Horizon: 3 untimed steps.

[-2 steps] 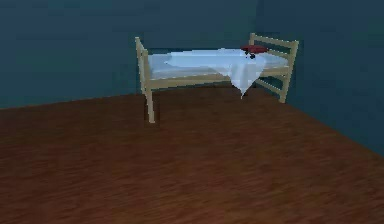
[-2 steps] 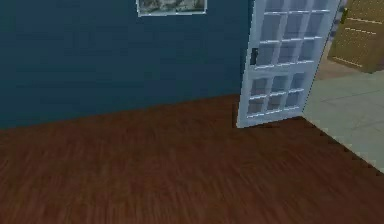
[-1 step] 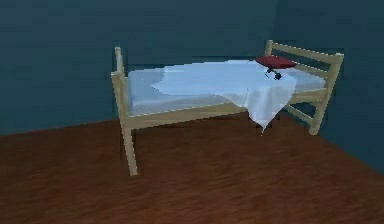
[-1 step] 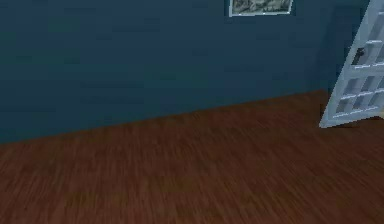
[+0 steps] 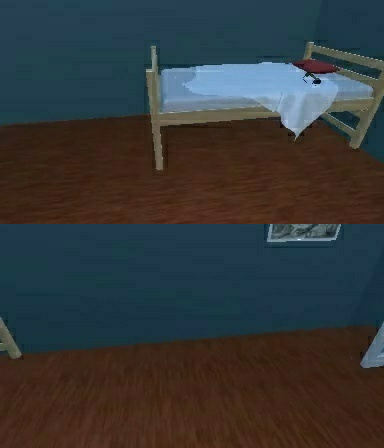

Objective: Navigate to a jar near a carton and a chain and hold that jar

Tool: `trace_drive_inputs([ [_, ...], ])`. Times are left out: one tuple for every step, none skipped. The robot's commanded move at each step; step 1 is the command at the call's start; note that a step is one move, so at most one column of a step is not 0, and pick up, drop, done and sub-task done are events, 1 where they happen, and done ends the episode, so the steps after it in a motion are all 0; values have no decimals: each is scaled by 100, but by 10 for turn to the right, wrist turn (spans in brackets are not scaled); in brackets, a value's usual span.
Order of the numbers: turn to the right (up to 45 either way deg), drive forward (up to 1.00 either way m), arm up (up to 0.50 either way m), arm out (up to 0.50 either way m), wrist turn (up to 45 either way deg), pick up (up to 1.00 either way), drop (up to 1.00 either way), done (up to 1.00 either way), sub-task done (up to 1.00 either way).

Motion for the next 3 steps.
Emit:
trace_drive_inputs([
  [0,10,0,0,0,0,0,0,0],
  [-450,0,0,0,0,0,0,0,0],
  [-60,0,0,0,0,0,0,0,0],
])
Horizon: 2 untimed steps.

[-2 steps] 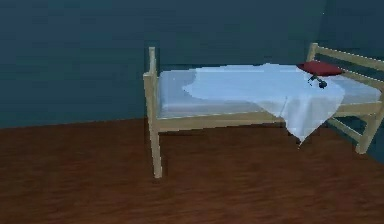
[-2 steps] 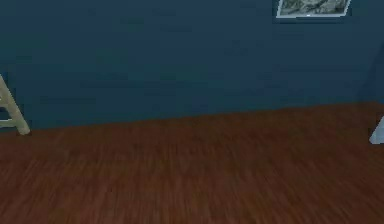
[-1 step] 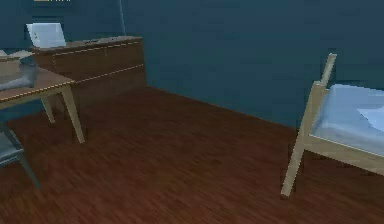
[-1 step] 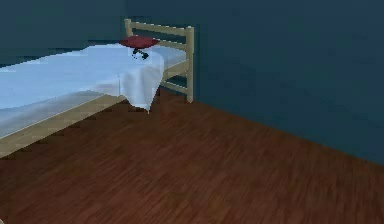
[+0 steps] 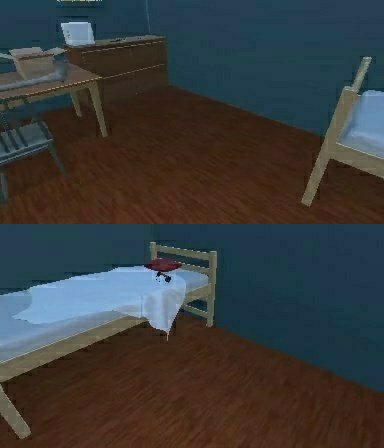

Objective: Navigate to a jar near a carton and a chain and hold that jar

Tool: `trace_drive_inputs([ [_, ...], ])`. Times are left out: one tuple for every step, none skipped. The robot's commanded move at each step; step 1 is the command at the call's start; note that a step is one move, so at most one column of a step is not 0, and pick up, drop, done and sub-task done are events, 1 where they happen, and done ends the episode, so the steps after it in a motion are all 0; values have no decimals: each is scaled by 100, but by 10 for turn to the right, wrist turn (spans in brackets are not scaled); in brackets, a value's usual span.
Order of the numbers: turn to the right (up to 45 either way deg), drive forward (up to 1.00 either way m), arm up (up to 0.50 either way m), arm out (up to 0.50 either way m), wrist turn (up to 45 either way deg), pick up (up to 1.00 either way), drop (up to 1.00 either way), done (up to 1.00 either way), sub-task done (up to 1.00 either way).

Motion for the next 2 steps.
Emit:
trace_drive_inputs([
  [0,85,0,0,0,0,0,0,0],
  [-450,0,0,0,0,0,0,0,0],
])
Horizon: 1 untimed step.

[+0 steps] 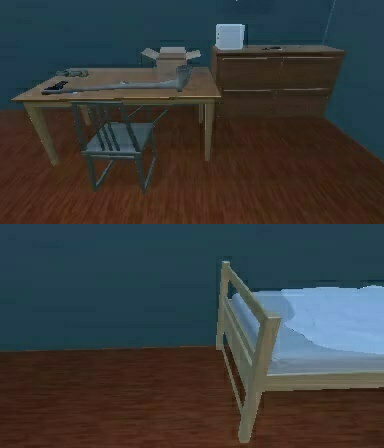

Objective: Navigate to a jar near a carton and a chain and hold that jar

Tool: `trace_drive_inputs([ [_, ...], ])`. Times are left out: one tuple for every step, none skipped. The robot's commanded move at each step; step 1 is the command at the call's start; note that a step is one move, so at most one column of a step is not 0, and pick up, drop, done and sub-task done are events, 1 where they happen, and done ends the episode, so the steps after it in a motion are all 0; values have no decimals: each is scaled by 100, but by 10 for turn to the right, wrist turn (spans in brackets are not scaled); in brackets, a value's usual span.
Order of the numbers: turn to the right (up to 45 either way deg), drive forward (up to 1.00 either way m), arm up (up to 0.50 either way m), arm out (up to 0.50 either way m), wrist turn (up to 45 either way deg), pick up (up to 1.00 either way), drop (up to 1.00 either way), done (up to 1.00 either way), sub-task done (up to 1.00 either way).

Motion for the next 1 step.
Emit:
trace_drive_inputs([
  [0,85,0,0,0,0,0,0,0],
])
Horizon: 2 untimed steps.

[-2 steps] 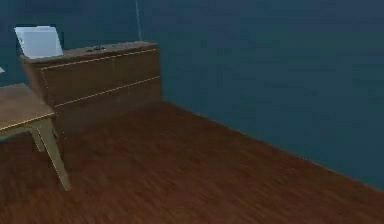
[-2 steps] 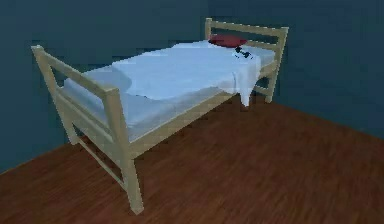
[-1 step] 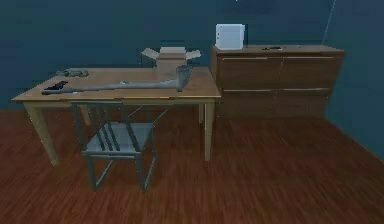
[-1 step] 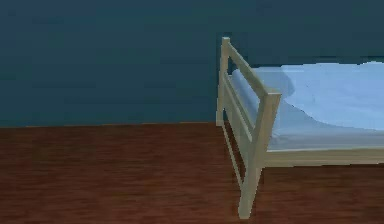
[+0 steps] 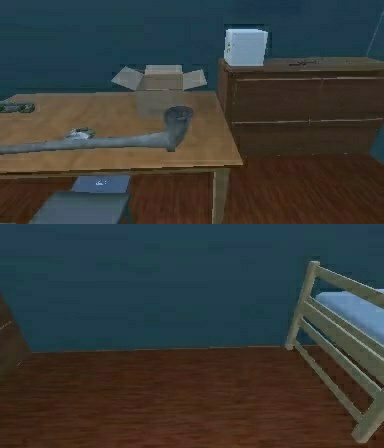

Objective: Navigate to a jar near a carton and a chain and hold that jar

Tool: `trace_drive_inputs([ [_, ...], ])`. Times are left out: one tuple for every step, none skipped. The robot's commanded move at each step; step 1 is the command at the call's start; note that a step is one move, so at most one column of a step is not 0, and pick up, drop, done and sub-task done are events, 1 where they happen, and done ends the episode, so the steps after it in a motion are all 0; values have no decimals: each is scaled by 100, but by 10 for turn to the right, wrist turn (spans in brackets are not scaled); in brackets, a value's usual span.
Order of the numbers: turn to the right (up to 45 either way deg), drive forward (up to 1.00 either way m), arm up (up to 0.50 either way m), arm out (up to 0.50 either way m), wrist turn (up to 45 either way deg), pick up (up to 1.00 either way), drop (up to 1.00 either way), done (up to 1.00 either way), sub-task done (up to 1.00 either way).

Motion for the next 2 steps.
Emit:
trace_drive_inputs([
  [450,0,0,0,0,0,0,0,0],
  [0,15,0,0,0,0,0,0,0],
])
